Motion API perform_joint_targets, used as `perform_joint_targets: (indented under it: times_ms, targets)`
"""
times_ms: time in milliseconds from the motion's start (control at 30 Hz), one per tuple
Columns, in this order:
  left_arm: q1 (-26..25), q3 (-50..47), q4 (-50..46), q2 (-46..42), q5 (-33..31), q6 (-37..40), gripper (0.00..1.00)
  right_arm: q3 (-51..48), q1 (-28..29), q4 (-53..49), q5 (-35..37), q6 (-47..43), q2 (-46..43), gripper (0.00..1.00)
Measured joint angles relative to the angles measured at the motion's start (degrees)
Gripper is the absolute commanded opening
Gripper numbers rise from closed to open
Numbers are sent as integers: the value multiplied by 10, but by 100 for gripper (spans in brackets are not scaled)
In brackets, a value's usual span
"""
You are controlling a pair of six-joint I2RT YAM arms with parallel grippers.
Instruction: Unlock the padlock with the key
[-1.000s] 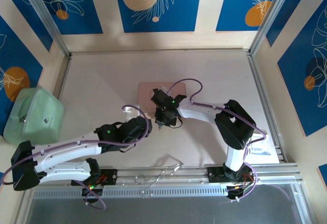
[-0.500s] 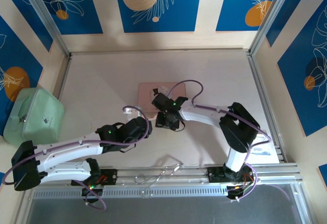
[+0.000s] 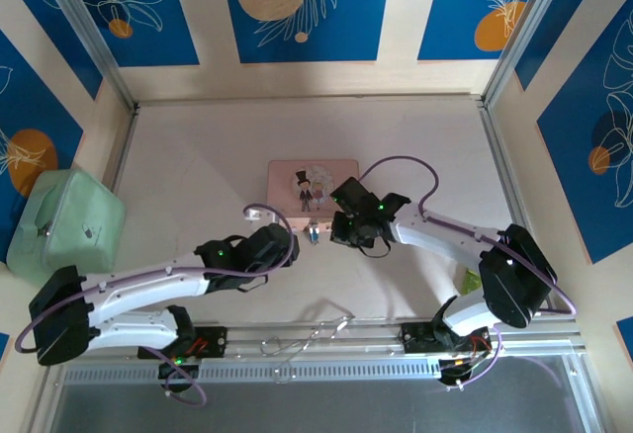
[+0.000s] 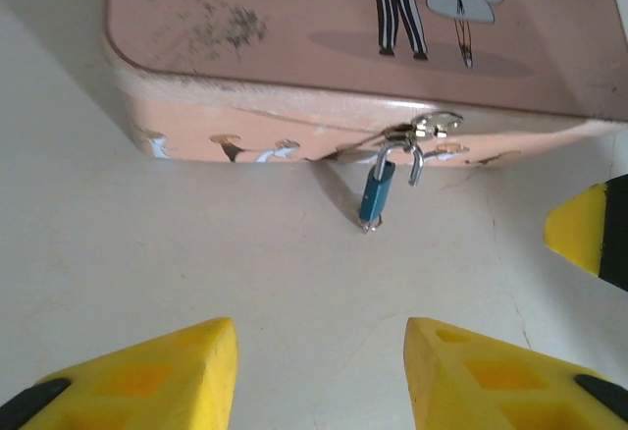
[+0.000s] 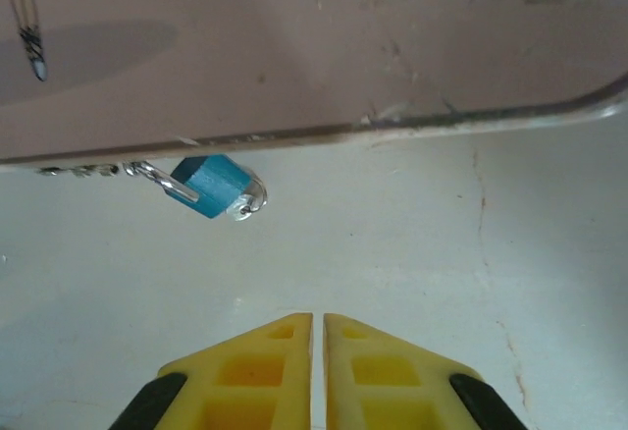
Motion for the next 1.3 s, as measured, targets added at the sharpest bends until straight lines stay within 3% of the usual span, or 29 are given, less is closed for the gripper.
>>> perform_joint_targets:
  times_ms: [133,267,667,933,1300]
  targets:
    - [8,-1,19,8,23,-1,48,-1,15,19,2,-2,7,38]
    - [27,-1,21,-6,35,-1,48,21,53,13,20,-5,42,57]
    - [73,-38,-14,-132,37,-7,46,131,87,-32,72,-23,170,73]
    - [83,-55,-16,-132,52,-7,46,207,97,-72,107,-52,239,68]
    - [86,-81,-7,-150,61,-18,46,259,98,-128,141,-66,295,40]
